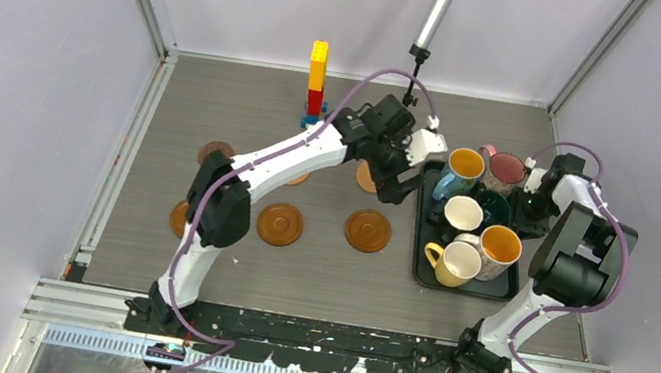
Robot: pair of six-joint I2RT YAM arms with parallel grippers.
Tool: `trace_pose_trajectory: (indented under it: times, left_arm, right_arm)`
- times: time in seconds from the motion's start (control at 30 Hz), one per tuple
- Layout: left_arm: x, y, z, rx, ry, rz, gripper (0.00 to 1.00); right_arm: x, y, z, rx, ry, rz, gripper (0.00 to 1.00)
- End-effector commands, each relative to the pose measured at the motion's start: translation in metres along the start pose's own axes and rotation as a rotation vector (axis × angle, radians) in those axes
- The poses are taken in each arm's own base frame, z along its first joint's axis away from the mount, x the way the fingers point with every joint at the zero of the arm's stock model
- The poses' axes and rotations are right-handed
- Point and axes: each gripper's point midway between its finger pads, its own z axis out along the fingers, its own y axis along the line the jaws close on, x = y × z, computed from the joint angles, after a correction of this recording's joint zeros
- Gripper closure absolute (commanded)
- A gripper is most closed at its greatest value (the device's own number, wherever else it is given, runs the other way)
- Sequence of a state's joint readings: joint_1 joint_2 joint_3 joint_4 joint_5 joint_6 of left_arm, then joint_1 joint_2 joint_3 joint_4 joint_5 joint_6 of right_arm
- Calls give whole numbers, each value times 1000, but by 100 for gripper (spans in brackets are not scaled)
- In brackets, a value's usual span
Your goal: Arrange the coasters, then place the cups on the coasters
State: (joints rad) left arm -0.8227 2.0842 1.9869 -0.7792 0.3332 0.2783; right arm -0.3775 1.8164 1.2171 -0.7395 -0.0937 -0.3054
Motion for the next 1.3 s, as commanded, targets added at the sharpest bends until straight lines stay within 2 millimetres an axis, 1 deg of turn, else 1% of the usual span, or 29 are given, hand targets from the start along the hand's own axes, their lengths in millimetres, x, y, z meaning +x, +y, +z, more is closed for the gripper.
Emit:
trace_pose_trajectory:
  times: [0.0, 0.07, 0.17, 0.2, 0.3, 0.4, 0.47, 0.57, 0.73, 0.8, 0.9, 0.97, 1.03, 1.27]
  left_arm:
    - [-19, -18, 19, 46, -6, 143, 12]
    - [-23, -26, 33, 64, 1, 180, 12]
    - [-31, -37, 48, 86, 3, 231, 13]
    - [-31, -42, 55, 94, 14, 252, 13]
    - [-31, -44, 71, 85, 27, 294, 15]
    - [-30, -44, 82, 83, 33, 318, 18]
    - [-29, -46, 88, 87, 34, 328, 22]
    - [-26, -48, 98, 87, 37, 345, 27]
    - [-25, -44, 115, 61, 27, 349, 33]
    - [-28, -42, 118, 53, 18, 349, 36]
    - [-31, -44, 121, 55, 9, 346, 38]
    - [-32, -47, 122, 64, 6, 354, 41]
    - [-33, -49, 122, 72, 1, 354, 44]
    - [-48, -54, 118, 80, -52, 331, 52]
  right_arm:
    - [-7, 8, -33, -22, -15, -9, 52]
    - [-7, 4, -41, -7, -9, -23, 47]
    - [-5, -4, -51, 11, 5, -31, 45]
    - [-5, -7, -54, 17, 4, -29, 45]
    - [-1, -16, -62, 32, 10, -21, 44]
    - [-1, -23, -72, 42, 2, -11, 44]
    - [-1, -26, -78, 47, -5, -8, 44]
    - [-3, -27, -89, 48, -22, -13, 44]
    - [-8, -23, -101, 34, -42, 6, 44]
    - [-11, -21, -105, 30, -55, 11, 44]
    - [-13, -21, -111, 28, -60, 14, 43]
    - [-15, -20, -116, 27, -65, 13, 34]
    - [-17, -21, -120, 30, -71, 12, 30]
    - [-28, -21, -129, 22, -93, 18, 27]
